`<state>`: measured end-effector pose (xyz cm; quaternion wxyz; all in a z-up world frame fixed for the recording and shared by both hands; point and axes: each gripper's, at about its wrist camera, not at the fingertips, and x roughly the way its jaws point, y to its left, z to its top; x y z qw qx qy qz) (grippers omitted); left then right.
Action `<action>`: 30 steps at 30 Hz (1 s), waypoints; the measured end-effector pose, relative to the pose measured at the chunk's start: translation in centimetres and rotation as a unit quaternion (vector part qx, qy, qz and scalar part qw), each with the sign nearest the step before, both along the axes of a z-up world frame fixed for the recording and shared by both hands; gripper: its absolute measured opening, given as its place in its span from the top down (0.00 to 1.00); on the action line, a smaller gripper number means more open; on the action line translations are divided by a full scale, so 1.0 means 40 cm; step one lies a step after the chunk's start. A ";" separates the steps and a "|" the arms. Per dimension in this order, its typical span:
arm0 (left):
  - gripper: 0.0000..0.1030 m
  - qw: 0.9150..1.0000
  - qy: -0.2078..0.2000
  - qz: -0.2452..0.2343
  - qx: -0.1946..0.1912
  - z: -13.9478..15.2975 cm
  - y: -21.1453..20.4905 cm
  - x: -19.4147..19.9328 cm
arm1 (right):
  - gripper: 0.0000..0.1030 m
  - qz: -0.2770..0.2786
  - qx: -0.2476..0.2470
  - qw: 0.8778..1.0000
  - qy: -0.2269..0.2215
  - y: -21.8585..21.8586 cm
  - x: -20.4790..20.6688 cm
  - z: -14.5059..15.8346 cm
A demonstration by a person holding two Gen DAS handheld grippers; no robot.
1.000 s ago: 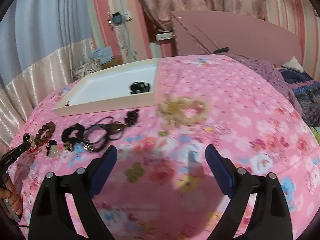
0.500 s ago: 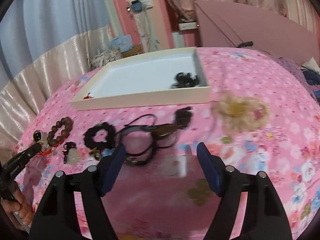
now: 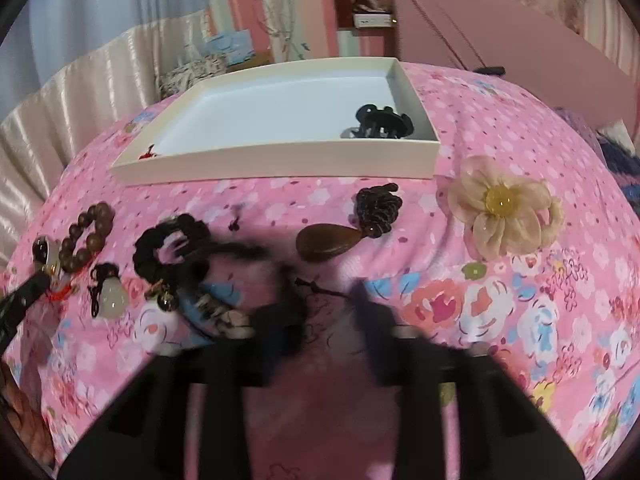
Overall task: Organize jewelry
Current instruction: 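Grasp the black cord necklace with the right tool while the left tool lifts the gold pendant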
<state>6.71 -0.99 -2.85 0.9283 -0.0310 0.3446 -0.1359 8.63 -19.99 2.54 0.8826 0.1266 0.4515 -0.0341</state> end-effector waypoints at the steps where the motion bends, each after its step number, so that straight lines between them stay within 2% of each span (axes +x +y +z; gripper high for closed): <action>1: 0.95 1.000 -0.001 0.000 0.001 0.001 -0.001 -0.001 | 0.95 0.001 0.004 1.000 -0.002 -0.004 -0.009 0.001; 4: 0.95 1.000 -0.011 0.001 -0.006 0.006 0.003 -0.010 | 0.95 -0.004 0.019 0.999 -0.031 -0.025 -0.055 0.016; 6: 0.95 1.000 -0.015 -0.003 -0.012 0.008 0.008 -0.013 | 0.95 -0.005 0.020 0.997 -0.071 -0.045 -0.102 0.047; 9: 0.95 0.999 -0.029 -0.018 -0.020 0.019 0.007 -0.027 | 0.95 -0.011 0.002 0.996 -0.085 -0.058 -0.133 0.069; 14: 0.95 0.997 -0.057 -0.049 -0.011 0.044 -0.018 -0.056 | 0.95 -0.029 -0.017 0.993 -0.110 -0.117 -0.181 0.111; 17: 0.95 0.995 -0.068 -0.066 -0.034 0.057 -0.019 -0.065 | 0.95 -0.052 -0.010 0.990 -0.129 -0.167 -0.201 0.117; 20: 0.95 0.990 -0.109 -0.075 -0.050 0.095 -0.010 -0.092 | 0.95 -0.076 0.000 0.986 -0.150 -0.206 -0.226 0.119; 24: 0.95 0.987 -0.138 -0.056 -0.061 0.159 0.019 -0.120 | 0.95 -0.076 -0.015 0.985 -0.151 -0.201 -0.235 0.098; 27: 0.95 0.988 -0.133 -0.054 -0.065 0.165 0.029 -0.123 | 0.95 -0.068 -0.014 0.986 -0.152 -0.186 -0.239 0.089; 30: 0.95 0.989 -0.132 -0.050 -0.050 0.147 0.021 -0.119 | 0.95 -0.060 -0.019 0.986 -0.157 -0.178 -0.244 0.091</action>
